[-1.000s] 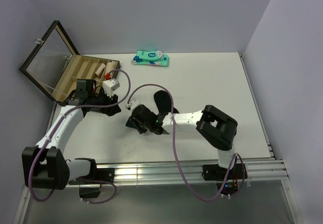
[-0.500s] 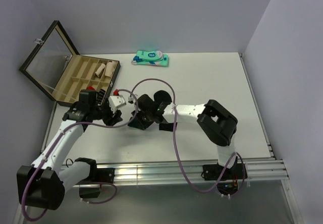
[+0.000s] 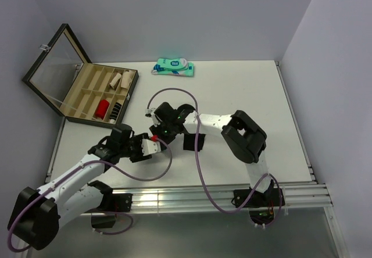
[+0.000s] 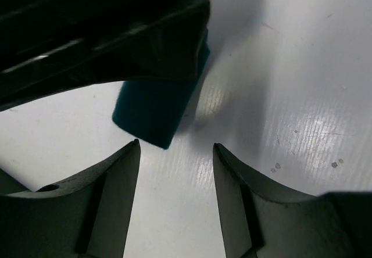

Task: Roll the socks
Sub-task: Roll the sock at the center of the board.

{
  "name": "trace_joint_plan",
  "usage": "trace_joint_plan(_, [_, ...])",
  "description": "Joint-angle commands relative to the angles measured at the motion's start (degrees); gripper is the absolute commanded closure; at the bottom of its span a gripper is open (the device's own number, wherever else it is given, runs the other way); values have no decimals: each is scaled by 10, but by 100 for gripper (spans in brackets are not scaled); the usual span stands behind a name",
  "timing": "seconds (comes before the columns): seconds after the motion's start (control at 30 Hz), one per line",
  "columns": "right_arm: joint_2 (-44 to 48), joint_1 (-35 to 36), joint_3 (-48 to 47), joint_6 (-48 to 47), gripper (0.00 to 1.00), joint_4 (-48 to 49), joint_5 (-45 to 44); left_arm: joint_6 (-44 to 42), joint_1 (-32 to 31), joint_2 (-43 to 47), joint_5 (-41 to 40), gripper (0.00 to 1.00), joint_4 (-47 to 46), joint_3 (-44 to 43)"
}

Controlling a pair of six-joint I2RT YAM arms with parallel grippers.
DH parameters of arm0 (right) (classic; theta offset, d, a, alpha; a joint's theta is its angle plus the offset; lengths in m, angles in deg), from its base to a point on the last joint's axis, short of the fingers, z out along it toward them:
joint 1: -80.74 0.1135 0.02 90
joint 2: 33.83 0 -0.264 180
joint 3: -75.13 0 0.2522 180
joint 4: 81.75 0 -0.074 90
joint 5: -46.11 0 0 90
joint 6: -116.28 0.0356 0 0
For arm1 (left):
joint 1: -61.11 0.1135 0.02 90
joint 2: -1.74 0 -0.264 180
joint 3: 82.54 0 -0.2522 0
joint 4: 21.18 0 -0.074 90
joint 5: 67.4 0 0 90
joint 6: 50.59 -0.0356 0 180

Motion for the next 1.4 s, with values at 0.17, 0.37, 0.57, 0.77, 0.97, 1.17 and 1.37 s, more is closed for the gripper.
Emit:
trace_joint_plan(0.17, [-43, -1, -23, -21, 100, -84, 17, -27, -39, -6, -82, 42, -135, 53])
trace_joint_plan(0.37, [-64, -5, -39, -24, 100, -103, 29, -29, -63, -16, -113, 33, -182, 75])
trace_joint_plan(0.57, [-70, -16, -32, -22, 100, -99, 41, -28, -79, -25, -124, 35, -207, 75])
trace_joint_plan(0.77, [-77, -18, -25, -25, 100, -96, 48, -38, -98, -41, -134, 35, -223, 79])
trace_joint_plan(0.97, [-78, -18, -27, -26, 100, -99, 53, -37, -115, -53, -133, 34, -227, 81])
trace_joint_plan(1.17, [-80, -18, -30, -31, 100, -105, 68, -46, -124, -72, -144, 34, -254, 96])
trace_joint_plan(1.37, [-81, -19, -28, -40, 100, -115, 80, -60, -125, -94, -164, 35, -282, 108])
